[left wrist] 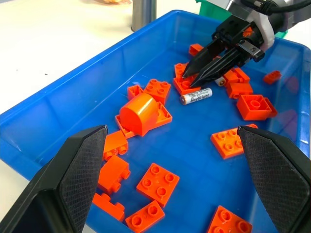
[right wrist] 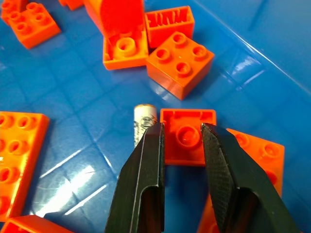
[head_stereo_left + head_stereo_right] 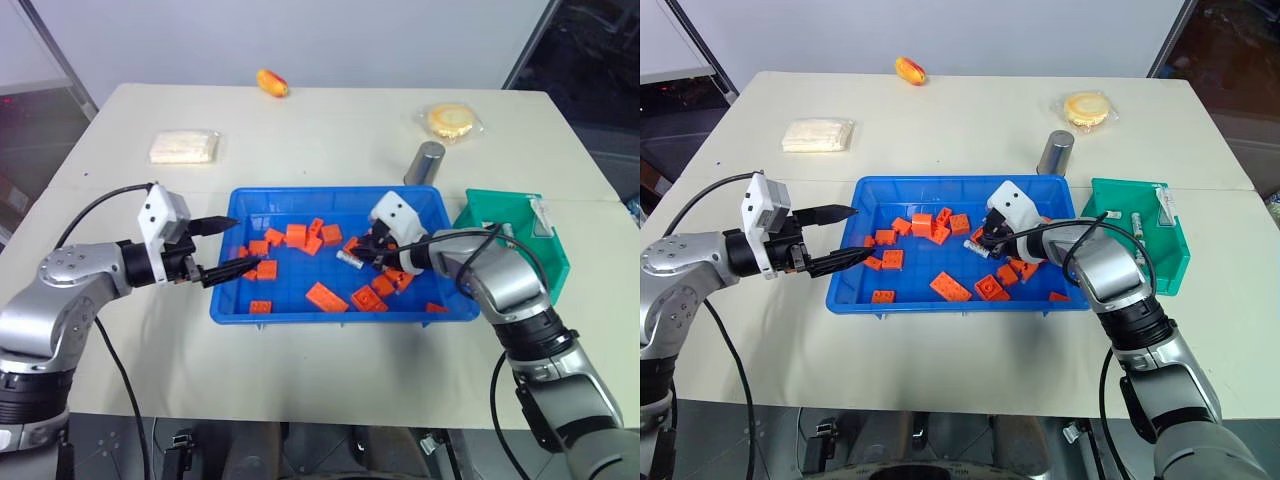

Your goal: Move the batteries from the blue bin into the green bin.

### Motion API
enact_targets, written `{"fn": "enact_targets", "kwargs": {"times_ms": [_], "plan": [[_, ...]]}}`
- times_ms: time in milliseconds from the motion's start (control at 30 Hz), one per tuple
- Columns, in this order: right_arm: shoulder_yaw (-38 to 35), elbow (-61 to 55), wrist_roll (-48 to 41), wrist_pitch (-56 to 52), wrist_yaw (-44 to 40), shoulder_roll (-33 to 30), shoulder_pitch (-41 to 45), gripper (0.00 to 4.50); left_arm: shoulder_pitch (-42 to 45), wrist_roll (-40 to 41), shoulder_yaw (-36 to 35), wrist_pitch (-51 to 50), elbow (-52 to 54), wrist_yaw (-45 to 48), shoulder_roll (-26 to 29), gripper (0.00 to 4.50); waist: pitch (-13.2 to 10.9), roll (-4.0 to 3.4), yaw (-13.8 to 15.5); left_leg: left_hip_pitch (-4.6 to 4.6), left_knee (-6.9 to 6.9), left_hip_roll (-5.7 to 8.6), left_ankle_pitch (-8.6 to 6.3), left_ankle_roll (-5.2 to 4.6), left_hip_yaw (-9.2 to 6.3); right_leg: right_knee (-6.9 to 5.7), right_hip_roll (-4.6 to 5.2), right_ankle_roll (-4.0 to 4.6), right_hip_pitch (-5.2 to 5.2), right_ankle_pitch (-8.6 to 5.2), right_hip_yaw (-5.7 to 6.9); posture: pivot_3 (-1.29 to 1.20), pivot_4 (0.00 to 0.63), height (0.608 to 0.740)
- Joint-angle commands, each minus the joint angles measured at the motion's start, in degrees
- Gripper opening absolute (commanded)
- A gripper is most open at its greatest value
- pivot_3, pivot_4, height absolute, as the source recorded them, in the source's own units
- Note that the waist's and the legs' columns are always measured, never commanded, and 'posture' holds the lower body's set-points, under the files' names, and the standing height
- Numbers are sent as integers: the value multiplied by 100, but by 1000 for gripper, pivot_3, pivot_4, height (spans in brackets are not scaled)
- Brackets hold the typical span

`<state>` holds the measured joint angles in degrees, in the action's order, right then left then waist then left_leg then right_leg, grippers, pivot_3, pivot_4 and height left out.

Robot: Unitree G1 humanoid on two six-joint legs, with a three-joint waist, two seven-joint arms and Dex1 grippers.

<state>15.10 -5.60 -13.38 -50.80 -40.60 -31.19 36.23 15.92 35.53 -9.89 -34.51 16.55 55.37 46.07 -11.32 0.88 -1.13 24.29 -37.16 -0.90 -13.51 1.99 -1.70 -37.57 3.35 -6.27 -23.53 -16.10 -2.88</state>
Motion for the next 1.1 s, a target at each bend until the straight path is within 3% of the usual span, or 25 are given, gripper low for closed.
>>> {"fn": "enact_targets", "kwargs": {"times_ms": [33, 300, 433, 500, 567, 1100], "plan": [[-173, -430, -126, -164, -168, -185, 149, 1191, -26, 43, -196, 60, 231, -28, 89, 4500, 0, 0, 1, 0, 0, 0, 0, 0, 0, 0, 0, 0, 0, 0, 0, 0, 150, 740], [-287, -1015, -394, -617, -321, -448, -57, 1191, -14, 24, -169, 95, 215, -41, 69, 4500, 0, 0, 3, -1, 0, 0, 0, 0, 0, 0, 0, 0, 1, 0, 0, 0, 150, 740], [-329, -1253, -551, -897, -355, -602, -122, 2449, -10, 15, -146, 118, 184, -24, 56, 4500, 0, 0, 9, -1, 0, 0, 0, 0, 0, 0, 1, 0, 2, 0, 0, 0, 150, 740], [-324, -1367, -670, -1080, -413, -682, -131, 3608, -29, 17, -152, 120, 185, -20, 55, 4500, 0, 0, 9, -1, 0, 0, 0, 0, 0, 0, 1, 0, 2, 0, 0, 0, 150, 740], [-313, -1422, -767, -1196, -445, -732, -125, 4459, -39, 16, -153, 123, 181, -19, 53, 4500, 0, 0, 2, -1, 0, 0, 0, 0, 0, 0, 1, 0, 2, 0, 0, 0, 150, 740], [-27, -437, -835, -1138, -389, -284, 175, 4459, -126, -137, -75, 269, 207, -172, 2, 4500, 1, 1, -7, -1, 0, -1, 0, 0, 1, 0, 0, 0, 1, 0, 0, 0, 150, 740]]}}
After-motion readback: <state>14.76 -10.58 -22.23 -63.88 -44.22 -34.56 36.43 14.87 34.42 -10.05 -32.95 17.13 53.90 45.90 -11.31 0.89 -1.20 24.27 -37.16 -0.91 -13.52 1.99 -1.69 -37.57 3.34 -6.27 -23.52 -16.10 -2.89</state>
